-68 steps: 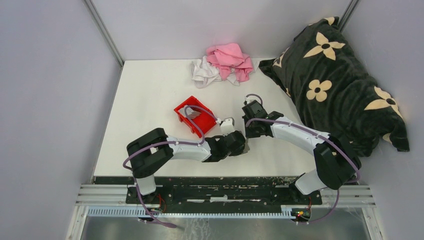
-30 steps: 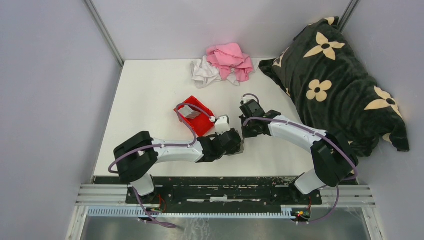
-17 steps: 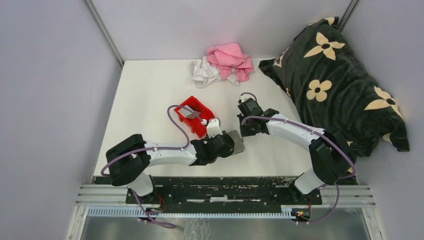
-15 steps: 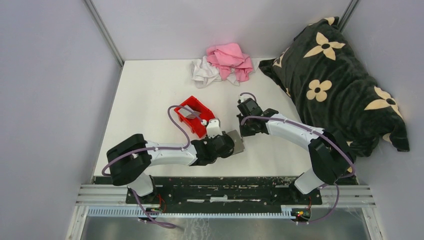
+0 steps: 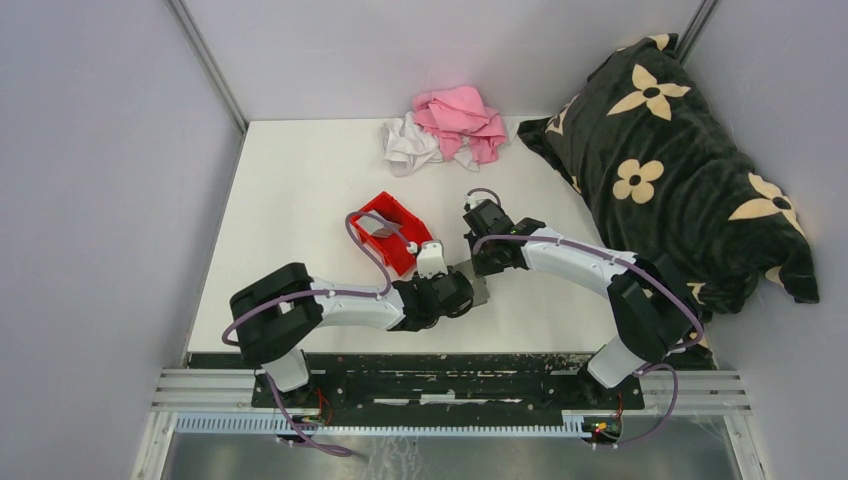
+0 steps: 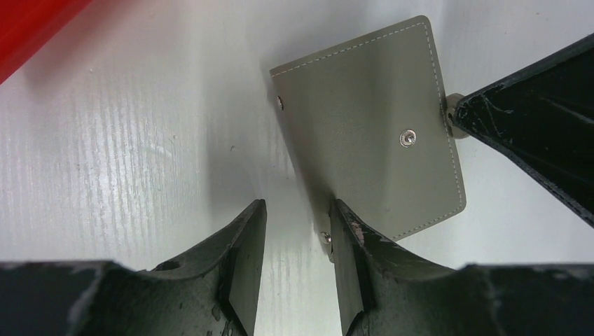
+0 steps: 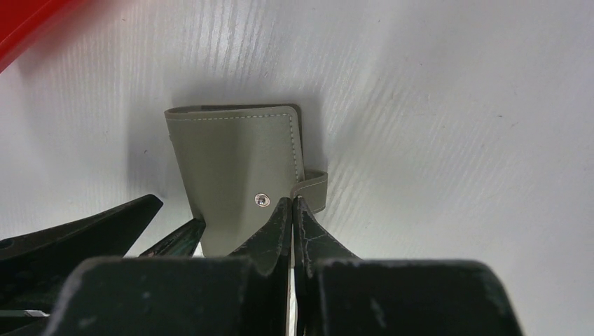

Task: Put the credit cards into the card holder
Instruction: Close the card holder at the center of the board.

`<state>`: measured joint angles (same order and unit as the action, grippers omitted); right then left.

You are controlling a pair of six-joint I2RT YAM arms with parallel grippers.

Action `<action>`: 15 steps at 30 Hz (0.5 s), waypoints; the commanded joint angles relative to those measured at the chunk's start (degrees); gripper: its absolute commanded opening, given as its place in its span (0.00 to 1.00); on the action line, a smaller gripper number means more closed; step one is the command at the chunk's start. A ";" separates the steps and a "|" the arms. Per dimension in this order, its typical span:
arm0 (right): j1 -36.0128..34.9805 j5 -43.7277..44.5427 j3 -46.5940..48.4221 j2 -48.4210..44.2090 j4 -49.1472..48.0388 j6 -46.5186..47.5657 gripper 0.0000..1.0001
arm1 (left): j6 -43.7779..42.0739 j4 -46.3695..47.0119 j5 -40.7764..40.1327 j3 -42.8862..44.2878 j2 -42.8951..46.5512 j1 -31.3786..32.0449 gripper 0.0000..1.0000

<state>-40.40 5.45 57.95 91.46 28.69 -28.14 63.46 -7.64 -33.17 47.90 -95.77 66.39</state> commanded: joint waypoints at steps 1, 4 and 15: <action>-1.18 1.04 2.41 0.36 -0.10 0.46 0.01 | -0.44 0.85 -2.59 2.11 -1.07 0.12 0.47; -1.68 1.14 2.48 0.84 -0.12 0.45 0.01 | -0.44 1.52 -2.22 2.19 -1.28 0.05 0.47; -3.54 2.49 3.13 2.71 0.64 0.83 0.01 | -0.07 2.84 -1.64 2.10 -2.14 0.05 0.47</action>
<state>-43.27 6.70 58.92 93.56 29.08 -27.94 63.48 -7.07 -33.17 48.75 -96.97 66.39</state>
